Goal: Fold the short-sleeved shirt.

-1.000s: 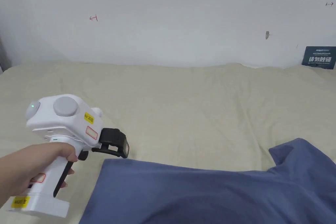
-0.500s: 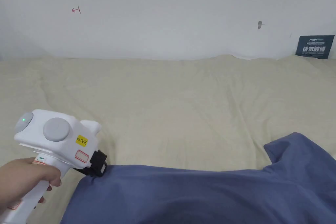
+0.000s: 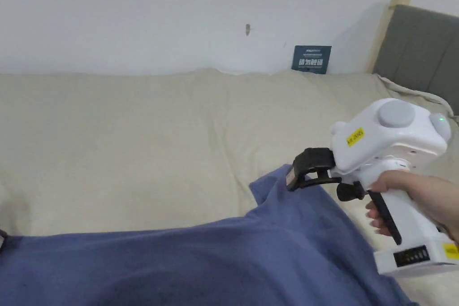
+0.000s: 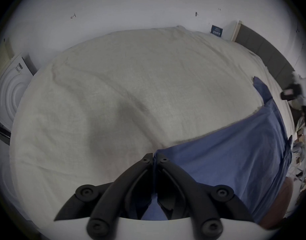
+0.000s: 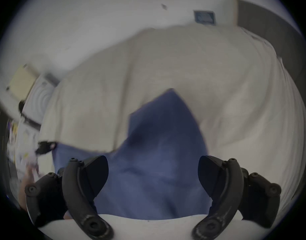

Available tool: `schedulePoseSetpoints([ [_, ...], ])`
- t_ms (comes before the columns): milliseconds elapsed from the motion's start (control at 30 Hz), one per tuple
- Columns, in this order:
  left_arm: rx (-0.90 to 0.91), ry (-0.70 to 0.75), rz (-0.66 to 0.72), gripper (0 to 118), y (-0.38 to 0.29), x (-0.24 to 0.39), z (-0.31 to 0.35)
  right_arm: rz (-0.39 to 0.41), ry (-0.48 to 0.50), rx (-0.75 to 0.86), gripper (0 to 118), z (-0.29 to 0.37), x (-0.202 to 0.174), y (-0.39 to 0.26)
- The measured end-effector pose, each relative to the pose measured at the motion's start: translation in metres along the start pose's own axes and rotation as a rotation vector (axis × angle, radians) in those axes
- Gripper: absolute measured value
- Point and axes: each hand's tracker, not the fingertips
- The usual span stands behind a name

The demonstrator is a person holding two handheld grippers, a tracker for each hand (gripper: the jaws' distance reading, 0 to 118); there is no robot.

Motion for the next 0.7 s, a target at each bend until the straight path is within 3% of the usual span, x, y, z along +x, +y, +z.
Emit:
schedulePoseSetpoints([
  [100,-0.020,0.014,-0.003,3,-0.002,0.001,-0.006,-0.073,-0.191,0.021,107,-0.036,0.022,0.017],
  [200,-0.048,0.005,0.007,3,-0.007,-0.001,-0.011,-0.086,-0.161,-0.005,103,-0.057,0.027,0.017],
  [233,-0.055,0.001,0.006,3,-0.008,-0.001,-0.012,-0.066,-0.104,-0.041,91,-0.059,0.023,0.013],
  [267,-0.056,0.000,0.007,3,-0.009,-0.001,-0.012,-0.032,-0.123,-0.024,82,-0.059,0.017,0.009],
  [300,-0.053,-0.002,0.009,3,-0.008,-0.001,-0.012,0.026,-0.178,-0.003,62,-0.056,0.011,0.005],
  [333,-0.054,-0.005,0.012,3,-0.007,-0.001,-0.012,0.111,-0.240,0.058,10,-0.048,0.007,0.002],
  [367,-0.057,-0.007,0.014,3,-0.006,-0.001,-0.013,0.141,-0.243,0.079,0,-0.041,0.005,0.006],
  [467,-0.055,-0.006,0.020,3,-0.006,-0.001,-0.011,0.079,-0.193,0.083,0,-0.017,0.010,-0.001],
  [600,-0.021,0.006,0.028,3,-0.011,0.002,0.000,0.063,-0.163,0.133,0,0.006,0.011,-0.008],
  [700,0.064,-0.058,0.109,3,-0.014,-0.003,0.018,0.053,-0.125,0.155,0,0.027,0.019,-0.009],
])
